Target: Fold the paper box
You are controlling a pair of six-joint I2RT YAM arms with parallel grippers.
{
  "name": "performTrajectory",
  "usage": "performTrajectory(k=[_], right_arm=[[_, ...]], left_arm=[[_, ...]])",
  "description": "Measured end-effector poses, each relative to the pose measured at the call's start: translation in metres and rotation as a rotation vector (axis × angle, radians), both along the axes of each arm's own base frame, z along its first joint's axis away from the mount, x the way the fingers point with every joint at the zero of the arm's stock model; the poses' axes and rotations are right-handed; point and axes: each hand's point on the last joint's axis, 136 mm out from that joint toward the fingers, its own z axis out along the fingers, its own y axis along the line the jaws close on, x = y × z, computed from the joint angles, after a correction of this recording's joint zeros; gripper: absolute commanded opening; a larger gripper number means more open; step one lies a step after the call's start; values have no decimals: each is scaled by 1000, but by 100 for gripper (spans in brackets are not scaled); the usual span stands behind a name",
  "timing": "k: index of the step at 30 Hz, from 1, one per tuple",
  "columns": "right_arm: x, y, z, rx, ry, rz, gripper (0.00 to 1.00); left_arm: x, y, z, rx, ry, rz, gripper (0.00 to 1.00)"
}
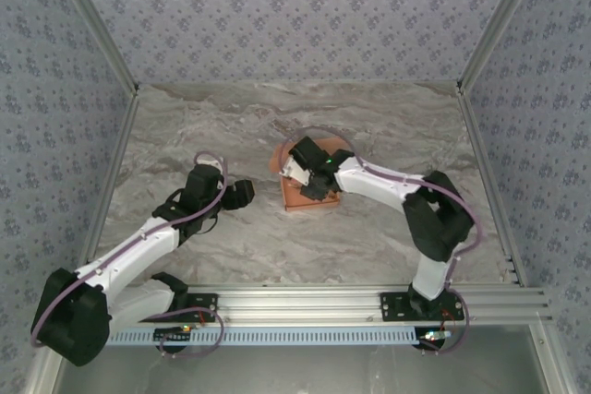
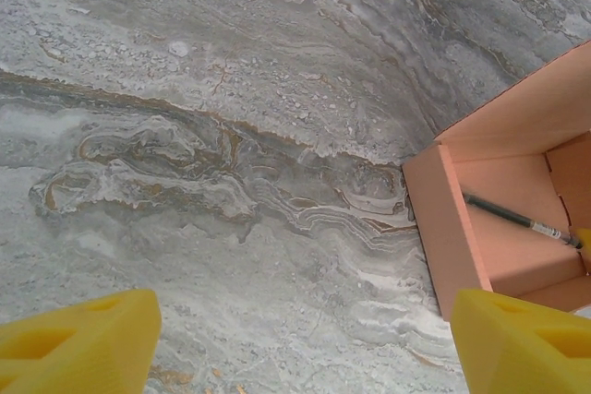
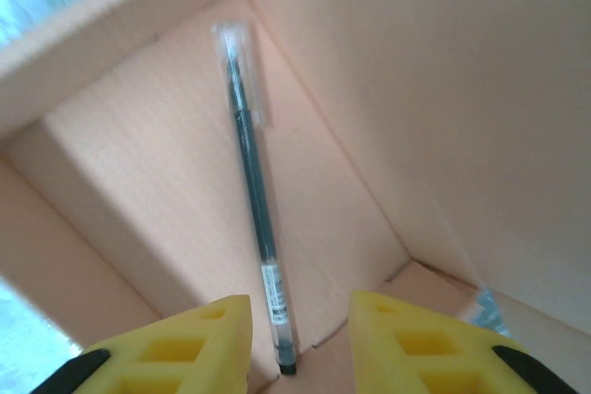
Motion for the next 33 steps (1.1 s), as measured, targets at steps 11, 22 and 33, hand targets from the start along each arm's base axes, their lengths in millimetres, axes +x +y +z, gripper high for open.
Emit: performTrajectory(k=[11, 22, 33], right_arm=[[16, -105, 100, 503, -178, -360, 60], [47, -101, 53, 583, -68, -353, 59], [60, -77, 39, 616, -15, -248, 38]], left_arm=[[23, -34, 0, 2, -96, -161, 80], [54, -78, 7, 129, -196, -343, 74], [75, -98, 6, 166, -217, -412, 48]])
